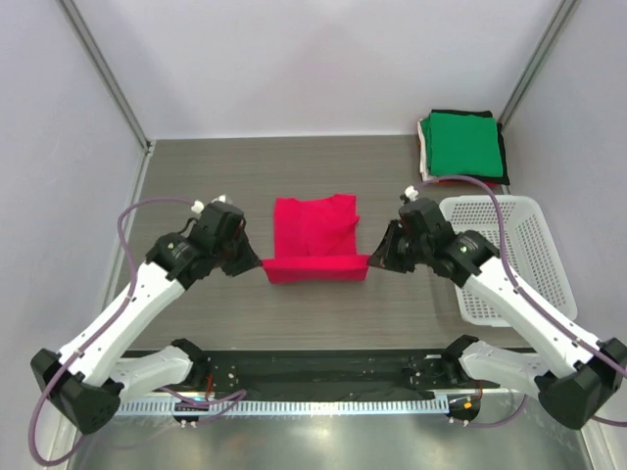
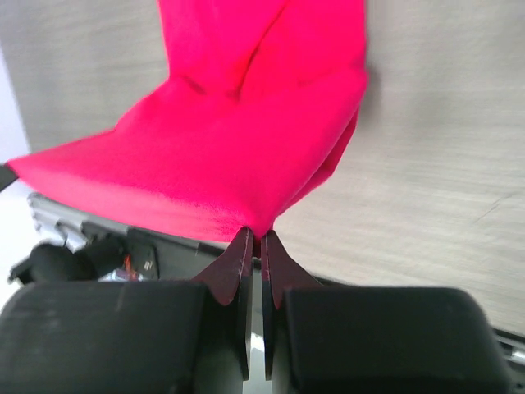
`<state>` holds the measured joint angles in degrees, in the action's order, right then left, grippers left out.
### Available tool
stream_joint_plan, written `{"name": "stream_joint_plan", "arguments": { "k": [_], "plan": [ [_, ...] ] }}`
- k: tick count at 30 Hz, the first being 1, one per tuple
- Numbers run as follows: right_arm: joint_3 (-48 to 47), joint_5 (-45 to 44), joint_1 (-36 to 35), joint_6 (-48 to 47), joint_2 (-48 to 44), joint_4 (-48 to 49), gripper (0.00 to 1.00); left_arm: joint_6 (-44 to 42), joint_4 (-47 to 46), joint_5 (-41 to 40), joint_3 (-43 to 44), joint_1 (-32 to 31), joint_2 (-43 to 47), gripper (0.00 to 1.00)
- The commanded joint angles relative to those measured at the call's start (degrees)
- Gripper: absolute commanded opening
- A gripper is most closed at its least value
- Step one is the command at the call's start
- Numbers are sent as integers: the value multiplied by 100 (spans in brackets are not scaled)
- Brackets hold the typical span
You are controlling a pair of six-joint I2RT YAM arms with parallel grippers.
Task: Fold and stack the t-shirts
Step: Fold the tshirt
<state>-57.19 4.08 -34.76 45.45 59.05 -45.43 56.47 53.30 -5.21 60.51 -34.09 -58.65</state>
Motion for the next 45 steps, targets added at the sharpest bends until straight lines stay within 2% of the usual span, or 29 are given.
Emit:
{"name": "stream_joint_plan", "arguments": {
  "k": [1,5,19,29,40,41,42,43,44,45],
  "plan": [
    [-669,-628,311,-528,413,-370,1,-451,339,-551,496,139,-532,0],
    [-1136,-487,829,-923,1029,-327,1,-724,137,-367,1005,428,-1173,0],
    [-2752,357,1770,-1750,3411,104,1,-1498,-12,-42,3203,1246,-3828,0],
    [-3790,778,2035,-2031,4896,184,1,-1709,-109,134,4117,1615,-5146,0],
    [-5019,1060,2158,-2040,6197,219,1,-1920,93,213,5567,1941,-6482,3],
    [-5152,1086,2167,-2014,6442,210,7,-1955,84,248,5681,1958,-6753,6],
    [-5336,1095,2175,-2014,6574,210,39,-1981,128,292,6013,2011,-6912,17],
    [-5808,1095,2219,-2005,6741,132,59,-2051,172,458,6277,2063,-7131,28],
    [-6073,1095,2246,-1979,6873,87,74,-2087,259,495,6576,2099,-7334,38],
    [-6363,1121,2263,-1918,7127,26,88,-2096,599,730,7371,2203,-7788,51]
  ]
}}
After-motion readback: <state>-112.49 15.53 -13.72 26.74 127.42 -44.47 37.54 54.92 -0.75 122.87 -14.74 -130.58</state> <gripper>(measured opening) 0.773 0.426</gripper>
